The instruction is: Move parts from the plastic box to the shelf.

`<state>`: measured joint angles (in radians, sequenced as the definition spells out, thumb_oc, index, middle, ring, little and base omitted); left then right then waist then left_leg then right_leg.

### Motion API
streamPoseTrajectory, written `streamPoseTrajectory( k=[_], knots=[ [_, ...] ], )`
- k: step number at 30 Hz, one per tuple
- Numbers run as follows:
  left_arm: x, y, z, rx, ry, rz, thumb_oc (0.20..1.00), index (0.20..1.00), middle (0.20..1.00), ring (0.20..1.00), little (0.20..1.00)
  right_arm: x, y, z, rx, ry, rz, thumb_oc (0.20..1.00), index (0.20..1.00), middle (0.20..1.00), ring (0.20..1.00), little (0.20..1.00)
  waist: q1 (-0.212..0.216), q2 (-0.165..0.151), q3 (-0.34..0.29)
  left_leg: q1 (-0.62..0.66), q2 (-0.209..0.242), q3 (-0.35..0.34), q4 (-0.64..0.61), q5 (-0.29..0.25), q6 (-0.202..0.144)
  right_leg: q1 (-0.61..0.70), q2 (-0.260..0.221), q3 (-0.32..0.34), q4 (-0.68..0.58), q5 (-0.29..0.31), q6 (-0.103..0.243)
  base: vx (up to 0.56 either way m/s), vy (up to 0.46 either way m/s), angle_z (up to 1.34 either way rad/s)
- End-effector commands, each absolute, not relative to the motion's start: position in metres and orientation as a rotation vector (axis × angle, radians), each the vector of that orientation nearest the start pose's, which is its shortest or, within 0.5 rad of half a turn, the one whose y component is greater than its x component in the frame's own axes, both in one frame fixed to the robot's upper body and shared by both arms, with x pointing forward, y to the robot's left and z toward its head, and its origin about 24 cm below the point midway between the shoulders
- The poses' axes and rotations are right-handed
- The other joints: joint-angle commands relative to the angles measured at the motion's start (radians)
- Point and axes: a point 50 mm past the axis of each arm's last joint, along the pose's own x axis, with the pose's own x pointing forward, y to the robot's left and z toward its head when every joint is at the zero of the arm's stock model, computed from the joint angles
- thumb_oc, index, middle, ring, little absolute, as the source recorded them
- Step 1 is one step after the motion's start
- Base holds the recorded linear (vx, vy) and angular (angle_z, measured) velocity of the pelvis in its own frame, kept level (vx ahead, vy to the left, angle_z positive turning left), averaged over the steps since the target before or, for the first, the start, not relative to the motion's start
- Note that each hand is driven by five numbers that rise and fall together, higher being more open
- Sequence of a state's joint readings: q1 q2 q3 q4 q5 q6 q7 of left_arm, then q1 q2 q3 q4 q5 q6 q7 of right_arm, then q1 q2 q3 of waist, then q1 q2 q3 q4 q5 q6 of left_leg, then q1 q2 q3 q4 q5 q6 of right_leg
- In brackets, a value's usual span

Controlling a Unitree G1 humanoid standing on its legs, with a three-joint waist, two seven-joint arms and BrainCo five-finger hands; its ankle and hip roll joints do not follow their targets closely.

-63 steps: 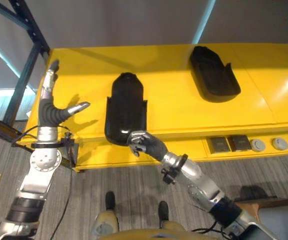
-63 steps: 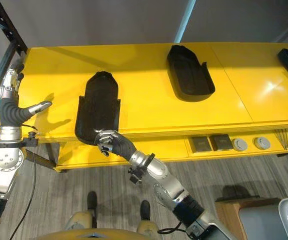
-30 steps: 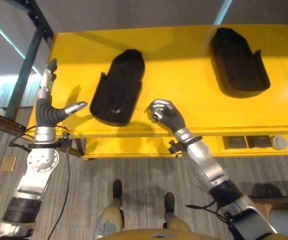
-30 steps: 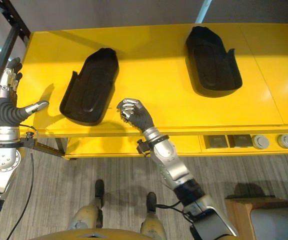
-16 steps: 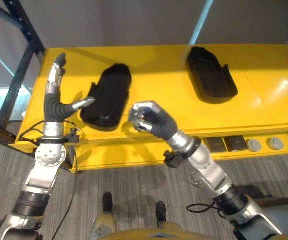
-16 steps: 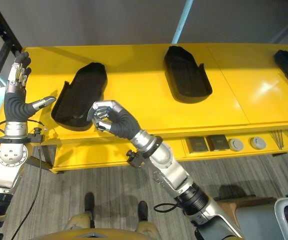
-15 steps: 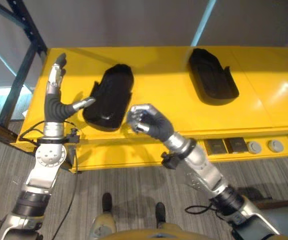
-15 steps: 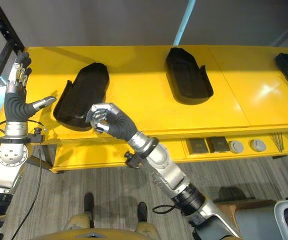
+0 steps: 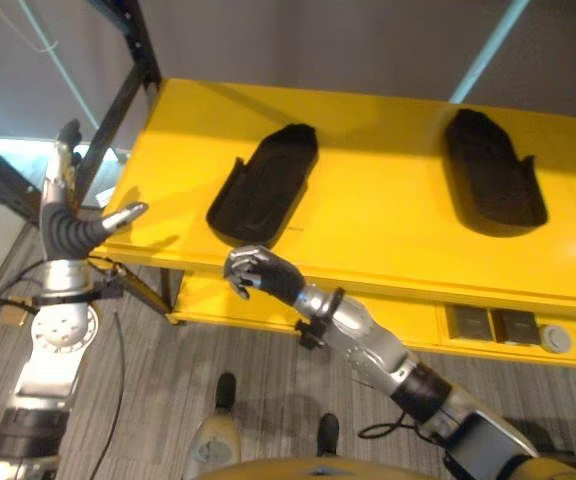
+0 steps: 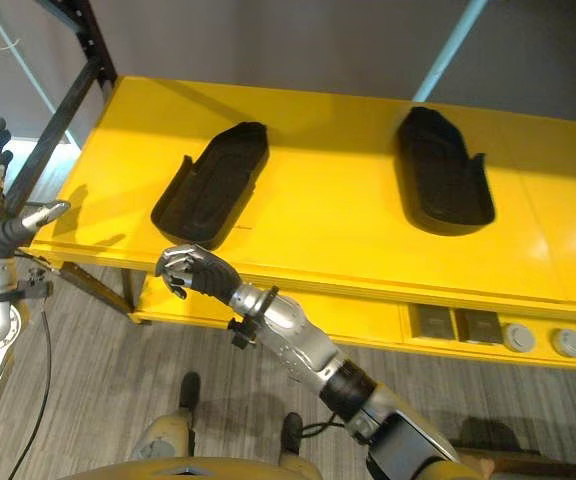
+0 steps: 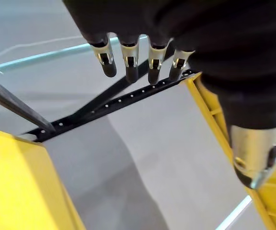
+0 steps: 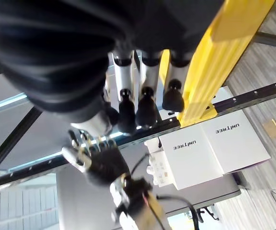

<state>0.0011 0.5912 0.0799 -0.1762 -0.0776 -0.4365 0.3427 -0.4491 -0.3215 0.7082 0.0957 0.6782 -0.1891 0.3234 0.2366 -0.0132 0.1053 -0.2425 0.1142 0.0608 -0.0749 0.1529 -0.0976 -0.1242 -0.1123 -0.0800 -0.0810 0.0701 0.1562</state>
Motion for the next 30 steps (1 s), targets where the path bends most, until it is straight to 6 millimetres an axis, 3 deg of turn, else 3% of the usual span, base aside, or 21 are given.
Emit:
streamPoseTrajectory(
  k=[1,13,30],
  knots=[
    [0.230,0.244,0.197,0.398,-0.881,0.217,1.000,1.000,1.000,1.000,1.000,0.265,-0.019,0.132,0.226,-0.340,1.073,0.200,0.200,0.200,0.200,0.200,-0.004,-0.021,0.002,0.066,-0.011,0.037,0.119,-0.205,-0.012,-0.040,-0.047,0.063,0.111,-0.128,0.032,0.00,-0.019,0.31],
    [0.229,0.248,0.193,0.386,-0.852,0.232,1.000,1.000,1.000,1.000,1.000,0.283,-0.028,0.141,0.259,-0.387,0.918,0.200,0.200,0.200,0.200,0.200,0.009,0.013,0.008,0.028,-0.017,0.013,0.090,-0.174,-0.020,-0.068,-0.045,0.041,0.099,-0.120,0.035,0.00,-0.007,0.08],
    [0.229,0.251,0.182,0.429,-0.780,0.231,1.000,1.000,1.000,1.000,1.000,0.297,-0.058,0.137,0.244,-0.415,0.664,0.200,0.200,0.200,0.200,0.200,-0.016,0.042,0.006,0.024,-0.020,0.028,0.083,-0.177,-0.017,-0.090,-0.048,0.055,0.102,-0.117,0.038,0.01,0.002,-0.01]
  ],
)
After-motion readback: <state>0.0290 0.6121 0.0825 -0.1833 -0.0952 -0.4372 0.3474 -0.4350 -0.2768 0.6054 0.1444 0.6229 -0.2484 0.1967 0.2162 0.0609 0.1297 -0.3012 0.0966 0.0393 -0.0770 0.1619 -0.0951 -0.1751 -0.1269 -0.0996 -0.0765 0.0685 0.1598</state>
